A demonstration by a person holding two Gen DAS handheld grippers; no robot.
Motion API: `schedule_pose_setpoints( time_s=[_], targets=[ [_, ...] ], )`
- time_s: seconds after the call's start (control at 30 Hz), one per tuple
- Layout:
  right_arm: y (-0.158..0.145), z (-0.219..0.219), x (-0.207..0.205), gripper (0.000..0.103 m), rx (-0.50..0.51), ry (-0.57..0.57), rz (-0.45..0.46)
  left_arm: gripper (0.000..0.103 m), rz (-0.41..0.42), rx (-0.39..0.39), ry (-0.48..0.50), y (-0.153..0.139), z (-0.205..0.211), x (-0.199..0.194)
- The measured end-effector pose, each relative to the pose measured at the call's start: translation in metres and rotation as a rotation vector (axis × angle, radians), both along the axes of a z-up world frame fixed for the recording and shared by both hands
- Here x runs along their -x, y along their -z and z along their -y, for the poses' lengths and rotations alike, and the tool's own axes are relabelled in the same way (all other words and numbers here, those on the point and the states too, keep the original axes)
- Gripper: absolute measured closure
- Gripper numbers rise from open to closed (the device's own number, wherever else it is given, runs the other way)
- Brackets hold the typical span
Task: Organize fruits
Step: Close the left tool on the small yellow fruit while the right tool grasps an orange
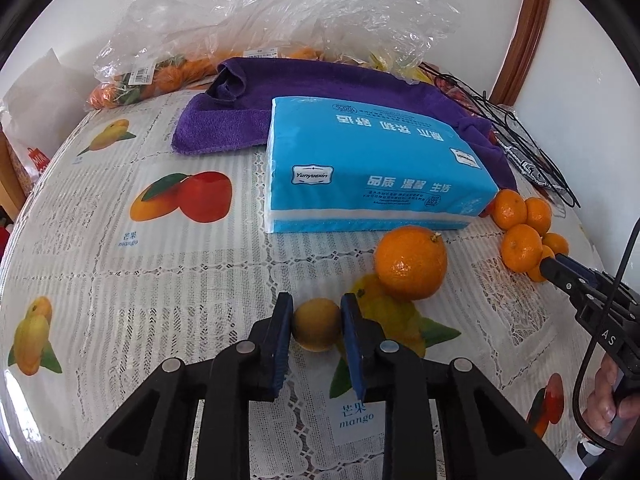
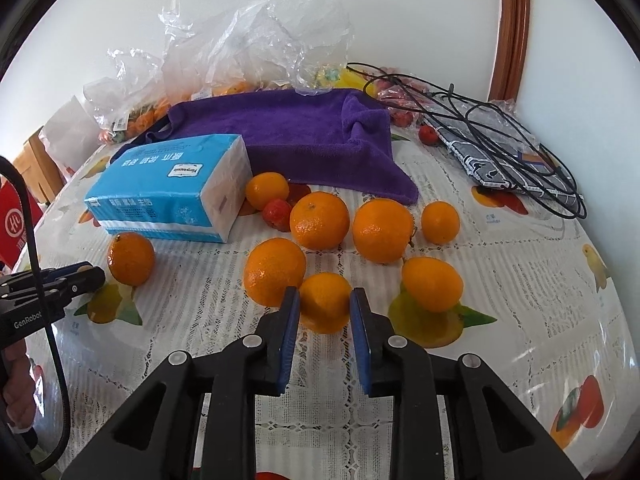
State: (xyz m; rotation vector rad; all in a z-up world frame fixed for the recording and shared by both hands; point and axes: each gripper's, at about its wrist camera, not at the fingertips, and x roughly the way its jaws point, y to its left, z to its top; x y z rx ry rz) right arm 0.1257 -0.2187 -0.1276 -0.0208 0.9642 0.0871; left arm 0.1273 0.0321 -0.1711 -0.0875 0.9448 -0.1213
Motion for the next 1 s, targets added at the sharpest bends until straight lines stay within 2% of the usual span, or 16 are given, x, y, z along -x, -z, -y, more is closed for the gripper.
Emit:
schedule_pose_setpoints(
  time_s=[0.2,0.3,0.57,1.0],
  targets=[
    [0.017,0.008,-0.005,0.073,-0.035,0.011,-0.041,0.079,0.012,-0.011,0.001,0.001,0.001,0.002],
    [0.018,0.01,-0.007,0.068,-0.043,0.018,-0.028,0.079,0.013,-0.021,0.006,0.001,0.003,0.001],
    [0.021,0.016,-0.018,0.069,-0.09,0.032,-0.022,0.079,0.008,-0.019,0.003,0.0,0.002,0.001],
    [-0.005,0.014,0.006,0.069,-0.092,0.042,0.019,0.079,0.019,0.012,0.004,-0.013,-0.002,0.008]
  ],
)
